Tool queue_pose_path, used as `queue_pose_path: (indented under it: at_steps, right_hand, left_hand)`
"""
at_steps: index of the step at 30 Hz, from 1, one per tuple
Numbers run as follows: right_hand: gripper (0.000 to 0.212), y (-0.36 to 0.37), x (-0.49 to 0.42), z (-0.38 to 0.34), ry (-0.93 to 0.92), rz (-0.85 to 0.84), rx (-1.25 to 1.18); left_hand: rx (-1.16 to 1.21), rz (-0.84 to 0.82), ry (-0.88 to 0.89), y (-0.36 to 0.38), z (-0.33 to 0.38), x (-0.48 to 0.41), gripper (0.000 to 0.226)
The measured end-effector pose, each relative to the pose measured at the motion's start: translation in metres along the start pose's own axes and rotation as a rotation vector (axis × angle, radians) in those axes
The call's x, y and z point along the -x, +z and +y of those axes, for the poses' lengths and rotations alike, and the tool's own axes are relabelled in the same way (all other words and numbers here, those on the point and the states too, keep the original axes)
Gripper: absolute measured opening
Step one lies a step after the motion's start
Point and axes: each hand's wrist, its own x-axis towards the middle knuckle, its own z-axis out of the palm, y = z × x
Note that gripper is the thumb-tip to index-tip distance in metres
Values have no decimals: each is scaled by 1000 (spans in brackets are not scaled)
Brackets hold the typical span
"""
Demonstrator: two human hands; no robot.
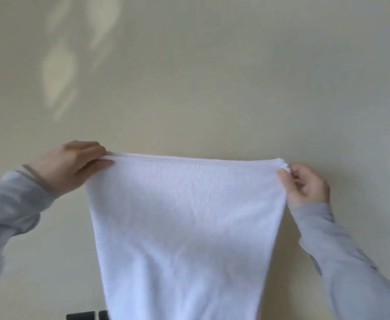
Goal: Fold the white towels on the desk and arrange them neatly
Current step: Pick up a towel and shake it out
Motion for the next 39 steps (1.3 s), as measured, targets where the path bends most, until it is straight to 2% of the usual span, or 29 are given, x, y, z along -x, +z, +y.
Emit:
queue_pose_path:
  at_steps: [2, 6, 11, 13, 17, 21, 26, 29, 33, 36, 39]
  right_hand:
    - [11, -3, -10, -12, -38, -20, -19]
    - [12, 4, -18, -32, -9, -13, -68]
    - [12, 2, -24, -37, 132, -40, -254]
    - [19, -1, -24, -39, 177, -34, -311]
    - [27, -12, -24, -38, 281, -32, -380]
    - [28, -25, -22, -32, 296, -17, -347]
    - [19, -51, -22, -29, 215, 11, -280]
    - [11, -75, -26, -28, 170, 46, -246]
    - [24, -120, -41, -21, 167, 93, -198]
    - [14, -160, -60, -15, 173, 112, -147]
    - [21, -194, -88, -17, 179, 105, -79]
  left_hand:
    - [19, -19, -39, -14, -1, -2, 56]
    - [28, -28, -140, -16, 4, -2, 50]
    - [194, 22, -459, -12, 8, -1, 31]
    - [318, 3, -540, -6, 11, 1, 23]
    - [618, -51, -592, -8, 20, -3, 47]
    - [820, -29, -630, -5, 46, -10, 23]
    - [820, 78, -761, 4, 77, -21, 11]
    - [850, 156, -764, 8, 99, -37, 8]
    - [909, 283, -709, 12, 136, -71, 8]
    - [937, 343, -638, 12, 168, -101, 7]
    - [942, 365, -606, 10, 200, -124, 8]
